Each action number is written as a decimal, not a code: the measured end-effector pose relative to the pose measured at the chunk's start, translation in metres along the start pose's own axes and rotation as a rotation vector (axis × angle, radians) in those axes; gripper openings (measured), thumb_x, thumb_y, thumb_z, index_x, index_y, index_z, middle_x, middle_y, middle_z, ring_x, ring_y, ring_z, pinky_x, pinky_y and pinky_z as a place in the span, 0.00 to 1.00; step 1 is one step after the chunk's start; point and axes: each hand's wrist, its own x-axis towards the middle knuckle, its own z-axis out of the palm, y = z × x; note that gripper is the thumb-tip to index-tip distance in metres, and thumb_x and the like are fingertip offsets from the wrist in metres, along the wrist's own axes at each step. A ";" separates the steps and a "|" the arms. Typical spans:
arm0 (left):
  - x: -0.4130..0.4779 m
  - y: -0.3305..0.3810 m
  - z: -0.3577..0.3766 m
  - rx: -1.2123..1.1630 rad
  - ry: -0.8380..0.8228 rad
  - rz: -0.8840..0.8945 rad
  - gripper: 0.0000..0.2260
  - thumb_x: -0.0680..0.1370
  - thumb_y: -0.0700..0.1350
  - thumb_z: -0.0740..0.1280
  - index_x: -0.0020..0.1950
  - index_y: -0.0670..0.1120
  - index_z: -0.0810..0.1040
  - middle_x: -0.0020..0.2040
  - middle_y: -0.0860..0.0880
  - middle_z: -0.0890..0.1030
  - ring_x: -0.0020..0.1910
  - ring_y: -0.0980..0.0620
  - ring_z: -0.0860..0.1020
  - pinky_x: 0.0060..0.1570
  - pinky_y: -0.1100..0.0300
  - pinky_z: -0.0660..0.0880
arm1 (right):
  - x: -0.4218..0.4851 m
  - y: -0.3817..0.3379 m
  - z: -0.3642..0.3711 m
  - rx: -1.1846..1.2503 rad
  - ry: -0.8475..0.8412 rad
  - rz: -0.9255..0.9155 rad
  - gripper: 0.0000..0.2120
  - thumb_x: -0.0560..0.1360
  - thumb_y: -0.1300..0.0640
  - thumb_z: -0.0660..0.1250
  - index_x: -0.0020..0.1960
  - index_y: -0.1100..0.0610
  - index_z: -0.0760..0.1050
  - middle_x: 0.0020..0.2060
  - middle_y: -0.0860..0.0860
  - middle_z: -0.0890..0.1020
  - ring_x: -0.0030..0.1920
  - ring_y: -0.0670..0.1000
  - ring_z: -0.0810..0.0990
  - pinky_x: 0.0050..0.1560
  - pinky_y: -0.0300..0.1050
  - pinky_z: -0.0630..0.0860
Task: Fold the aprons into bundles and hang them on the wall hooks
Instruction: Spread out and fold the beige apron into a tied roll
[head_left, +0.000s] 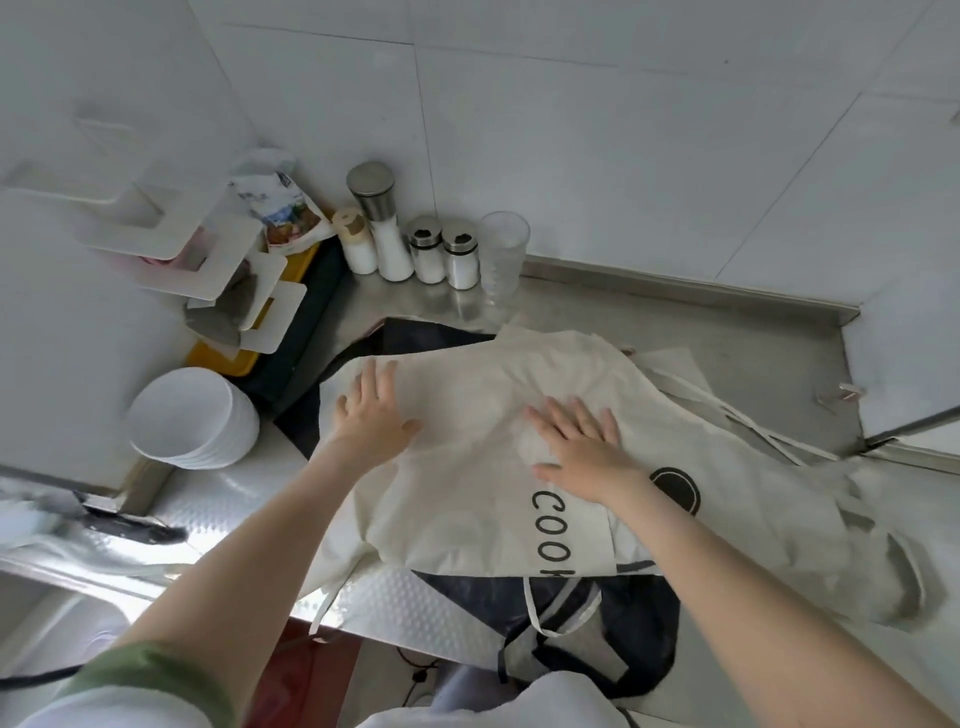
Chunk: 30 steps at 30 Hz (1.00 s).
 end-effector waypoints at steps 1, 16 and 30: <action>-0.001 -0.005 0.001 -0.060 0.013 -0.075 0.40 0.77 0.56 0.67 0.78 0.48 0.45 0.78 0.46 0.48 0.76 0.43 0.52 0.72 0.44 0.56 | 0.000 0.004 0.004 0.002 -0.014 0.042 0.35 0.80 0.43 0.54 0.75 0.39 0.31 0.75 0.42 0.32 0.75 0.52 0.30 0.72 0.61 0.31; -0.023 -0.071 -0.007 -0.605 -0.722 -0.427 0.36 0.69 0.72 0.65 0.57 0.40 0.77 0.51 0.43 0.82 0.48 0.46 0.82 0.43 0.56 0.79 | -0.016 -0.007 0.011 0.040 0.107 0.424 0.45 0.74 0.64 0.60 0.76 0.53 0.30 0.76 0.52 0.34 0.76 0.58 0.33 0.73 0.64 0.37; -0.065 -0.104 0.010 -1.206 -0.787 -0.205 0.18 0.81 0.50 0.63 0.68 0.43 0.71 0.59 0.47 0.81 0.58 0.48 0.79 0.60 0.52 0.75 | -0.027 -0.121 0.066 -0.180 0.048 -0.232 0.46 0.77 0.51 0.62 0.75 0.50 0.27 0.75 0.52 0.31 0.74 0.54 0.27 0.73 0.64 0.34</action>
